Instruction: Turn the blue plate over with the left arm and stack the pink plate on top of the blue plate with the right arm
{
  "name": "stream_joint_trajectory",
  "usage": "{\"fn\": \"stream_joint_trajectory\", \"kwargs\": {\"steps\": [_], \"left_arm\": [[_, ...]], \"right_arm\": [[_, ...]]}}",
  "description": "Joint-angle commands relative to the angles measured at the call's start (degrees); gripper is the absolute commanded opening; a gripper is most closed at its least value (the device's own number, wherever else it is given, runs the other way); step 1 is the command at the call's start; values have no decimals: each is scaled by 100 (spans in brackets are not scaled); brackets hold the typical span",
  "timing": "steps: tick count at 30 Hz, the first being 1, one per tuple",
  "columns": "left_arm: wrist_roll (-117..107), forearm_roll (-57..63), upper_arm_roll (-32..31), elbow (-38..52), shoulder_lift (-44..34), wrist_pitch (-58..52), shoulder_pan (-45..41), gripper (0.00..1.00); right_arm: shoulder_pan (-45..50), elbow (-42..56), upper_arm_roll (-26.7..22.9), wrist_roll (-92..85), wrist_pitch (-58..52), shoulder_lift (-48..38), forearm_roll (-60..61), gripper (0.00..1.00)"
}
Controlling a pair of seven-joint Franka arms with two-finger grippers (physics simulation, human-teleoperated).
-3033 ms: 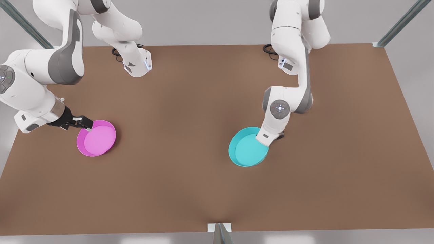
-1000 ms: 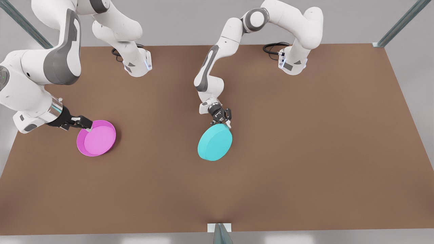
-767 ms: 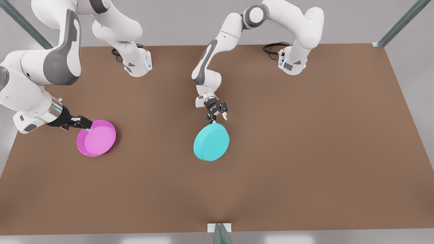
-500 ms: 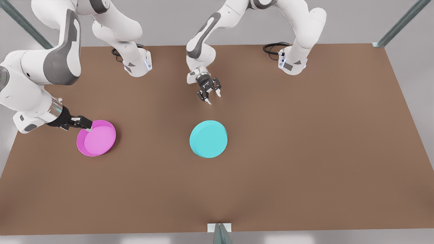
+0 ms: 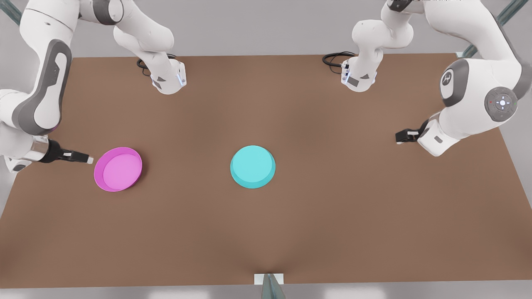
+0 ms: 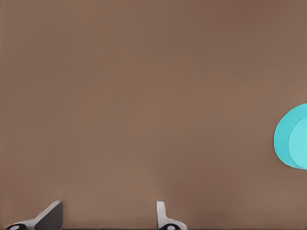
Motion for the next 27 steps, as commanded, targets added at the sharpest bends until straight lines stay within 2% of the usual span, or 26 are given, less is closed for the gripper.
{"fn": "stream_joint_trajectory", "kwargs": {"steps": [1,3,6,8,13,25,26,27], "left_arm": [[0,-1,-1,1,-6,-17,-27,100],[44,43,17,-8,91,35,-27,100],[18,60,-124,1,12,-17,-36,100],[0,52,-238,1,-68,-17,-44,100],[18,-1,-335,9,-191,-290,-44,100],[-79,-1,-396,132,-226,-325,-44,100],[-79,8,-396,132,-226,-325,-44,100],[-70,-1,-396,132,-226,-325,-44,100]], "right_arm": [[-17,-10,-58,-204,65,77,104,100],[-157,-203,-155,-977,346,359,727,100],[-254,-1293,-348,-2435,1356,385,1545,100],[-263,-1461,-550,-3158,1682,570,1677,100],[-544,-1320,-823,-4098,1867,1079,1677,100],[-711,-573,-762,-4371,1894,2231,1687,100],[-746,-547,-762,-4371,1885,2249,1634,98],[-816,-547,-762,-4380,1832,2266,1634,93]]}}
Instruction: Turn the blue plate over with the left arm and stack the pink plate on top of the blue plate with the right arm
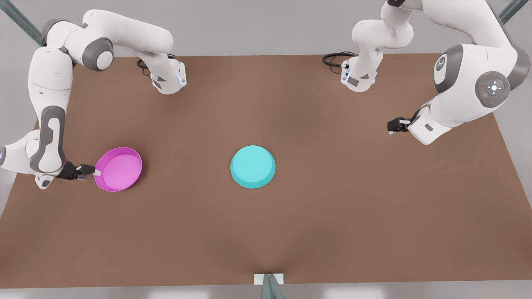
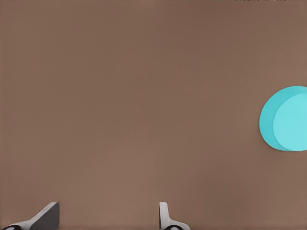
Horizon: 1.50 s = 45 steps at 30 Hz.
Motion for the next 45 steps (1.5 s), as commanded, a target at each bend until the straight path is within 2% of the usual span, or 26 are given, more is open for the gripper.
{"fn": "stream_joint_trajectory", "kwargs": {"steps": [1,3,7,29,33,36,45], "left_arm": [[0,-3,-4,0,0,0,-5,100],[0,-12,-13,0,0,0,-5,100],[9,-64,-13,0,0,0,-5,100],[-8,-187,-22,0,-53,-141,-5,100],[-8,-187,-4,185,-44,-255,-5,100],[-8,-187,-13,185,-44,-255,-5,100],[-17,-310,-83,193,-53,-264,-5,100]], "right_arm": [[-24,13,0,-33,0,13,8,89],[-94,373,9,-16,-79,251,-10,75],[46,312,114,81,-36,233,-54,57],[-68,303,167,-236,-150,356,-388,50],[-121,294,176,-245,-150,365,-247,47],[-121,285,176,-236,-150,365,-212,39],[-147,277,176,-218,-141,400,-168,34]]}}
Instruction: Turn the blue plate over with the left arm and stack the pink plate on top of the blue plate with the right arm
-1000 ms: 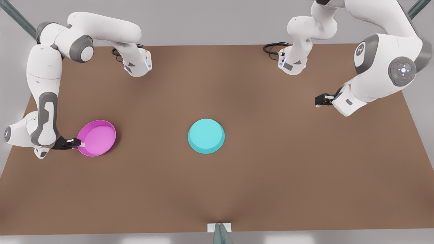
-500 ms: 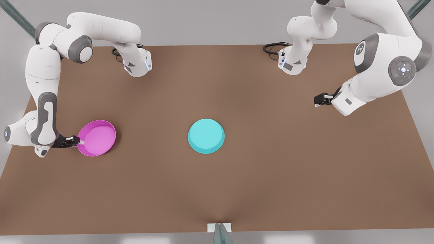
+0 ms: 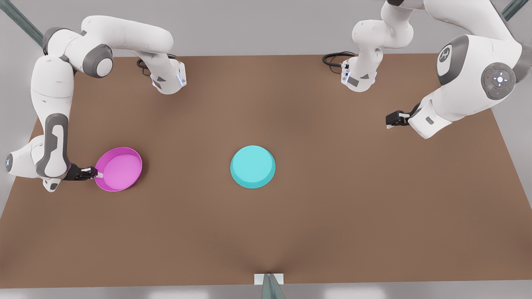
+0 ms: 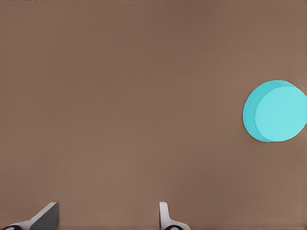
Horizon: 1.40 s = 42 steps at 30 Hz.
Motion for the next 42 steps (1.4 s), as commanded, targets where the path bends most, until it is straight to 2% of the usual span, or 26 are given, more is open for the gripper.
{"fn": "stream_joint_trajectory", "kwargs": {"steps": [1,5,18,20,31,42], "left_arm": [[0,-28,-1,4,0,0,8,100],[0,-28,-10,13,0,-17,8,100],[0,-28,-54,13,8,-44,8,100],[0,-28,-54,13,8,-53,8,100],[0,-10,-54,13,8,-53,8,100],[9,16,-27,13,8,-44,8,100]], "right_arm": [[0,9,0,1,-1,-2,0,34],[0,0,0,36,-1,7,0,30],[0,9,9,62,8,42,0,26],[0,26,9,71,8,33,0,21],[35,106,97,379,-256,-81,0,21],[843,18,185,1143,-581,-626,-9,21]]}}
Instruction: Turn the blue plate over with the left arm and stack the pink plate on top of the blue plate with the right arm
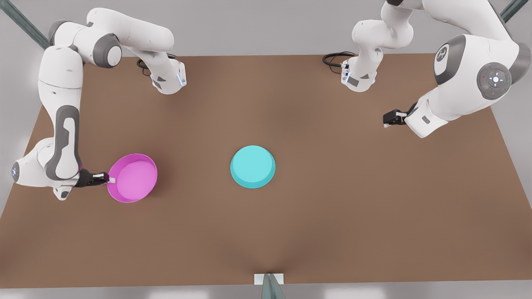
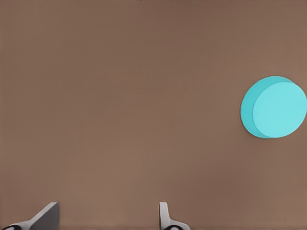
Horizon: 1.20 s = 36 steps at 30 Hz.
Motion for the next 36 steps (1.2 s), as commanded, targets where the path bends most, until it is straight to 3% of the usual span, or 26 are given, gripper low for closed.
{"fn": "stream_joint_trajectory", "kwargs": {"steps": [1,16,23,29,36], "left_arm": [[0,9,1,0,0,0,1,100],[0,9,18,0,8,9,1,100],[0,9,18,0,26,9,1,100],[0,0,18,0,52,18,1,100],[-9,-8,9,0,0,0,1,100]], "right_arm": [[12,-1,1,6,8,-12,-18,21],[1506,184,97,402,-317,-223,588,21],[2332,579,115,1587,-308,-311,633,21],[2693,843,528,2792,-220,-303,589,21],[3387,940,528,3548,-132,-329,343,21]]}}
